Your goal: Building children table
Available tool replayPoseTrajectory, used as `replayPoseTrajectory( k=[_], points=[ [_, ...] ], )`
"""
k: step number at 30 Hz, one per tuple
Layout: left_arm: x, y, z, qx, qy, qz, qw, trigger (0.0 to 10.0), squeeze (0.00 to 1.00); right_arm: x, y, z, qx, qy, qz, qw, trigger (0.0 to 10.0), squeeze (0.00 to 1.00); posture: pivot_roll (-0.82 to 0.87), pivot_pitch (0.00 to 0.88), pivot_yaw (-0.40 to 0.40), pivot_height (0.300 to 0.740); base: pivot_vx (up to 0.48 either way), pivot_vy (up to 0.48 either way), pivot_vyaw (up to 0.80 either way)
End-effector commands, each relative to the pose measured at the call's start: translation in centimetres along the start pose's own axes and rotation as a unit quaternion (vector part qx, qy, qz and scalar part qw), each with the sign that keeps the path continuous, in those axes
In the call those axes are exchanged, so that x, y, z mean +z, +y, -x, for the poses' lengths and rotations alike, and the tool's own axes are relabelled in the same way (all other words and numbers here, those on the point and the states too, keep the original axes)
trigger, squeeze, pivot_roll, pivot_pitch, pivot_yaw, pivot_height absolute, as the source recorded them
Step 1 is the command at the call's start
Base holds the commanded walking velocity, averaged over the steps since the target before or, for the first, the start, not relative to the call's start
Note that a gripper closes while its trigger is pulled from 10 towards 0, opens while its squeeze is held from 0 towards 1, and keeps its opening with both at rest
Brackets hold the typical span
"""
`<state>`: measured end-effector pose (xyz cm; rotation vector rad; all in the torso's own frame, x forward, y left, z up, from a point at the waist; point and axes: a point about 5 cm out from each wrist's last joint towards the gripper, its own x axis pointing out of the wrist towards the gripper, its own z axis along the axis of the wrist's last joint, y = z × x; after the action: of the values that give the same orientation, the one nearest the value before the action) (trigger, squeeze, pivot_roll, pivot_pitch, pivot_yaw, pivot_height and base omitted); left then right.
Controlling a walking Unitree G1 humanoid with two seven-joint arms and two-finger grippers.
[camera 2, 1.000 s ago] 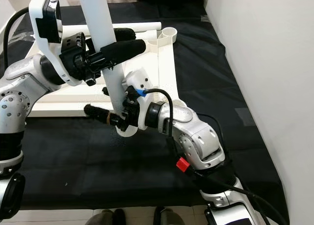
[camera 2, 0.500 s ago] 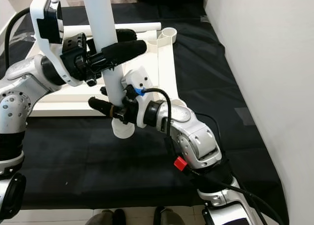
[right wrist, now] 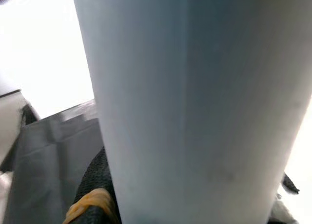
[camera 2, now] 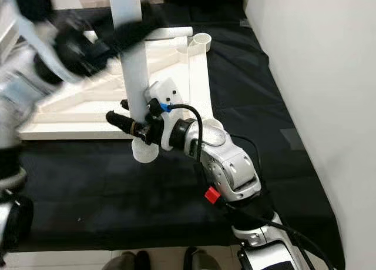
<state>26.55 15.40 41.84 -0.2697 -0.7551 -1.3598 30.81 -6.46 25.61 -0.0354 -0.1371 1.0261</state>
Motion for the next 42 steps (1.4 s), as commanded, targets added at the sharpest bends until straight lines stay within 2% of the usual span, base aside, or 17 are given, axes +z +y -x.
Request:
replayPoseTrajectory(
  k=[1, 3, 5, 7, 11, 17, 18, 19, 20, 21, 22, 28, 31, 32, 34, 37, 42],
  points=[
    [2.6, -0.7, 0.3, -0.016, -0.036, -0.020, 0.999, 10.0, 1.00, 0.2, -0.4, 0.2, -0.013, -0.006, 0.009, 1.000, 0.0, 0.00, 0.00, 0.203, 0.017, 0.740, 0.000, 0.000, 0.00],
    [6.1, -1.6, 0.8, -0.022, -0.064, -0.059, 0.996, 10.0, 1.00, 0.2, -1.8, 0.8, -0.050, 0.000, 0.019, 0.999, 0.0, 0.00, 0.00, 0.200, 0.014, 0.740, 0.000, 0.000, 0.00],
    [6.1, -1.6, 0.8, -0.022, -0.064, -0.059, 0.996, 10.0, 1.00, 0.2, -1.8, 0.8, -0.050, 0.000, 0.019, 0.999, 0.0, 0.00, 0.00, 0.200, 0.014, 0.740, 0.000, 0.000, 0.00],
    [7.2, -2.4, 1.1, -0.026, -0.060, -0.079, 0.995, 10.0, 1.00, 0.3, -3.1, 1.1, -0.091, -0.002, 0.022, 0.996, 0.0, 0.00, 0.01, 0.194, 0.014, 0.740, 0.000, 0.000, 0.00],
    [6.1, -3.2, 1.7, -0.018, -0.033, -0.068, 0.997, 10.0, 1.00, 1.2, -5.4, 1.7, -0.178, -0.032, 0.019, 0.983, 0.0, 0.00, 0.01, 0.192, 0.009, 0.740, 0.000, 0.000, 0.00],
    [2.3, -4.0, 2.7, 0.003, 0.000, -0.003, 1.000, 10.0, 1.00, 2.6, -5.9, 2.0, -0.164, -0.078, 0.001, 0.983, 0.0, 0.00, 0.01, 0.195, 0.004, 0.740, 0.000, 0.000, 0.00],
    [0.5, -4.2, 3.0, 0.016, 0.015, 0.019, 1.000, 10.0, 1.00, 3.3, -5.8, 2.2, -0.147, -0.096, -0.002, 0.984, 0.8, 0.00, 0.01, 0.202, 0.004, 0.740, 0.000, 0.000, 0.00],
    [-1.5, -4.5, 3.3, 0.035, 0.035, 0.043, 0.998, 10.0, 1.00, 3.7, -5.7, 2.4, -0.128, -0.107, -0.003, 0.986, 5.9, 0.00, 0.01, 0.208, 0.002, 0.740, 0.000, 0.000, 0.00],
    [-1.5, -4.5, 3.3, 0.035, 0.035, 0.043, 0.998, 10.0, 1.00, 3.7, -5.7, 2.4, -0.128, -0.107, -0.003, 0.986, 5.9, 0.00, 0.01, 0.208, 0.002, 0.740, 0.000, 0.000, 0.00],
    [-3.8, -4.8, 3.6, 0.055, 0.053, 0.069, 0.995, 10.0, 0.96, 4.0, -5.7, 2.6, -0.112, -0.112, 0.002, 0.987, 10.0, 0.00, 0.01, 0.211, 0.002, 0.740, 0.000, 0.000, 0.00],
    [-5.8, -5.1, 4.0, 0.082, 0.069, 0.090, 0.990, 10.0, 0.00, 4.2, -5.8, 2.8, -0.106, -0.114, 0.009, 0.988, 10.0, 0.00, 0.01, 0.213, 0.002, 0.740, 0.000, 0.000, 0.00],
    [-9.8, -5.8, 5.6, 0.145, 0.116, 0.117, 0.976, 10.0, 0.00, 3.9, -6.8, 2.9, -0.157, -0.107, 0.035, 0.981, 10.0, 0.00, 0.02, 0.220, 0.004, 0.740, 0.000, 0.000, 0.00],
    [-13.9, -7.0, 7.6, 0.205, 0.179, 0.147, 0.951, 10.0, 0.00, 3.2, -7.9, 2.9, -0.220, -0.099, 0.071, 0.968, 10.0, 0.00, 0.02, 0.226, 0.008, 0.740, 0.000, 0.000, 0.00],
    [-13.9, -7.0, 7.6, 0.205, 0.179, 0.147, 0.951, 10.0, 0.00, 3.2, -7.9, 2.9, -0.220, -0.099, 0.071, 0.968, 10.0, 0.00, 0.02, 0.226, 0.008, 0.740, 0.000, 0.000, 0.00],
    [-16.1, -8.5, 8.8, 0.213, 0.230, 0.162, 0.936, 10.0, 0.00, 3.1, -8.1, 3.0, -0.217, -0.097, 0.078, 0.968, 10.0, 0.00, 0.02, 0.232, 0.010, 0.740, 0.000, 0.000, 0.00],
    [-17.6, -10.0, 10.1, 0.218, 0.278, 0.161, 0.922, 10.0, 0.00, 3.1, -8.4, 3.0, -0.203, -0.082, 0.109, 0.970, 10.0, 0.00, 0.03, 0.238, 0.011, 0.740, 0.000, 0.000, 0.00],
    [-18.6, -11.6, 10.8, 0.226, 0.297, 0.168, 0.912, 10.0, 0.00, 2.7, -8.9, 3.2, -0.203, -0.052, 0.156, 0.965, 10.0, 0.00, 0.03, 0.248, 0.008, 0.740, 0.000, 0.000, 0.00]
  ],
)
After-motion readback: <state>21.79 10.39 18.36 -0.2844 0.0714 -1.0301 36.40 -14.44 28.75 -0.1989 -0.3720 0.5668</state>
